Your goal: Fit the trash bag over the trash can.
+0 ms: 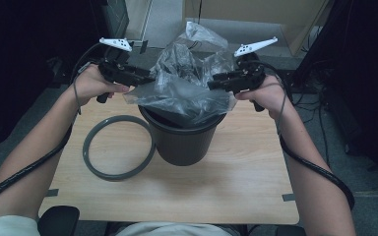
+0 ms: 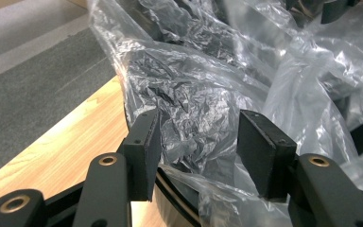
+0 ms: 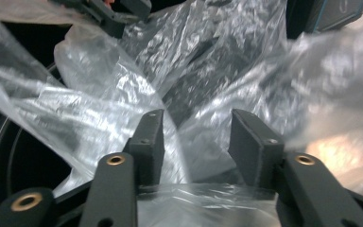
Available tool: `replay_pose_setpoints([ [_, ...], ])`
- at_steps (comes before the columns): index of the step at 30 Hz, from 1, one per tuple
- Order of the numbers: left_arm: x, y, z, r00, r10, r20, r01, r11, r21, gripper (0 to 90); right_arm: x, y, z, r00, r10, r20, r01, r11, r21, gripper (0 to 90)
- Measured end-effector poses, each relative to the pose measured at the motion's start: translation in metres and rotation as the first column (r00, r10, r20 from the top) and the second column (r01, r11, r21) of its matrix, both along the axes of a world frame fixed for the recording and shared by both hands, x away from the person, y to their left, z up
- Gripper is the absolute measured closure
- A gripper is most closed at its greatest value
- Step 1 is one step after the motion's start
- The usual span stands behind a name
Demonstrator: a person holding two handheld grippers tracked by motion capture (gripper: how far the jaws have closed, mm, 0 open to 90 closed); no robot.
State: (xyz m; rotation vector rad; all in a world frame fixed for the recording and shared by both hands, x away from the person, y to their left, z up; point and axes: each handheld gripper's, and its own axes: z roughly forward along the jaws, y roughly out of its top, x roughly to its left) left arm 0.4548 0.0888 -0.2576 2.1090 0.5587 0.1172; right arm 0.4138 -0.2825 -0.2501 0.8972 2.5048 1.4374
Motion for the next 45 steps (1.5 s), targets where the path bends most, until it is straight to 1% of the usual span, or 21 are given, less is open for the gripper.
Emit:
replay_pose_setpoints([
  [4, -0.009, 0.001, 0.001, 0.9998, -0.017, -0.001, 0.017, 0.9998, -0.002, 48.7, -0.008, -0.002, -0.004, 0.9998, 0.018, -0.002, -0.018, 1.000, 0.017, 50.7],
  [7, -0.017, 0.002, 0.001, 0.9995, -0.032, 0.006, 0.032, 0.9991, -0.027, 47.5, -0.015, -0.003, -0.009, 0.9996, 0.027, -0.001, -0.027, 0.999, 0.038, 48.7],
  [11, -0.026, 0.000, 0.003, 0.9992, -0.038, 0.007, 0.039, 0.9982, -0.046, 45.6, -0.021, -0.005, -0.015, 0.9994, 0.036, -0.002, -0.036, 0.998, 0.046, 48.7],
  [16, -0.031, -0.008, 0.012, 0.9981, -0.061, 0.010, 0.061, 0.9950, -0.079, 44.4, -0.025, -0.007, -0.013, 0.9991, 0.041, -0.009, -0.040, 0.996, 0.085, 48.7],
  [18, -0.031, -0.014, 0.014, 0.9968, -0.080, 0.006, 0.080, 0.9929, -0.087, 44.0, -0.025, -0.006, -0.011, 0.9992, 0.039, -0.005, -0.038, 0.994, 0.101, 48.1],
  [21, -0.030, -0.021, 0.010, 0.9954, -0.096, -0.002, 0.096, 0.9941, -0.052, 41.8, -0.025, -0.003, -0.010, 0.9991, 0.042, -0.010, -0.041, 0.991, 0.126, 45.6],
  [24, -0.029, -0.025, 0.002, 0.9950, -0.099, -0.004, 0.099, 0.9949, -0.015, 42.6, -0.027, 0.001, -0.009, 0.9989, 0.046, -0.007, -0.044, 0.987, 0.154, 42.3],
  [25, -0.029, -0.026, 0.000, 0.9954, -0.095, -0.011, 0.095, 0.9955, -0.002, 44.1, -0.028, 0.003, -0.010, 0.9986, 0.054, -0.003, -0.052, 0.986, 0.160, 40.0],
  [26, -0.029, -0.027, -0.001, 0.9954, -0.095, -0.017, 0.095, 0.9954, 0.011, 48.1, -0.030, 0.005, -0.011, 0.9981, 0.062, 0.001, -0.061, 0.986, 0.154, 37.1],
  [28, -0.030, -0.028, -0.003, 0.9960, -0.089, -0.006, 0.089, 0.9951, 0.042, 56.7, -0.032, 0.009, -0.012, 0.9966, 0.081, 0.011, -0.082, 0.989, 0.126, 33.8],
  [29, -0.031, -0.028, -0.004, 0.9955, -0.093, -0.015, 0.094, 0.9940, 0.055, 65.1, -0.033, 0.010, -0.013, 0.9958, 0.090, 0.013, -0.091, 0.990, 0.108, 33.5],
  [30, -0.032, -0.027, -0.004, 0.9947, -0.102, -0.013, 0.102, 0.9925, 0.067, 70.0, -0.034, 0.011, -0.014, 0.9950, 0.099, 0.012, -0.099, 0.991, 0.093, 33.8],
  [32, -0.036, -0.027, -0.004, 0.9932, -0.115, -0.017, 0.116, 0.9891, 0.090, 81.1, -0.036, 0.012, -0.016, 0.9933, 0.115, 0.005, -0.115, 0.992, 0.046, 39.9],
  [34, -0.039, -0.027, -0.003, 0.9914, -0.130, -0.014, 0.131, 0.9858, 0.105, 88.2, -0.036, 0.013, -0.017, 0.9915, 0.130, -0.001, -0.130, 0.991, 0.005, 54.4],
  [35, -0.041, -0.027, -0.002, 0.9913, -0.131, -0.010, 0.132, 0.9858, 0.105, 90.0, -0.037, 0.014, -0.018, 0.9903, 0.138, -0.008, -0.138, 0.990, -0.014, 60.2],
  [36, -0.043, -0.026, 0.000, 0.9906, -0.137, -0.003, 0.136, 0.9863, 0.093, 90.0, -0.038, 0.014, -0.018, 0.9899, 0.141, -0.015, -0.141, 0.990, -0.024, 68.3],
  [38, -0.045, -0.023, 0.004, 0.9907, -0.136, -0.001, 0.136, 0.9884, 0.068, 90.0, -0.039, 0.015, -0.018, 0.9892, 0.146, -0.016, -0.146, 0.988, -0.044, 77.4],
  [39, -0.046, -0.021, 0.007, 0.9903, -0.139, -0.004, 0.139, 0.9889, 0.053, 90.0, -0.040, 0.015, -0.017, 0.9895, 0.144, -0.019, -0.144, 0.989, -0.043, 82.1],
  [41, -0.050, -0.017, 0.012, 0.9902, -0.139, 0.007, 0.139, 0.9899, 0.029, 90.0, -0.041, 0.013, -0.013, 0.9894, 0.144, -0.020, -0.144, 0.989, -0.025, 87.7],
  [43, -0.055, -0.011, 0.018, 0.9905, -0.135, 0.024, 0.135, 0.9908, 0.010, 90.0, -0.044, 0.011, -0.007, 0.9905, 0.137, -0.010, -0.137, 0.991, 0.001, 89.2],
  [45, -0.058, -0.007, 0.021, 0.9905, -0.136, 0.020, 0.136, 0.9906, -0.006, 90.0, -0.048, 0.008, -0.001, 0.9901, 0.140, 0.005, -0.140, 0.989, 0.036, 89.7],
])
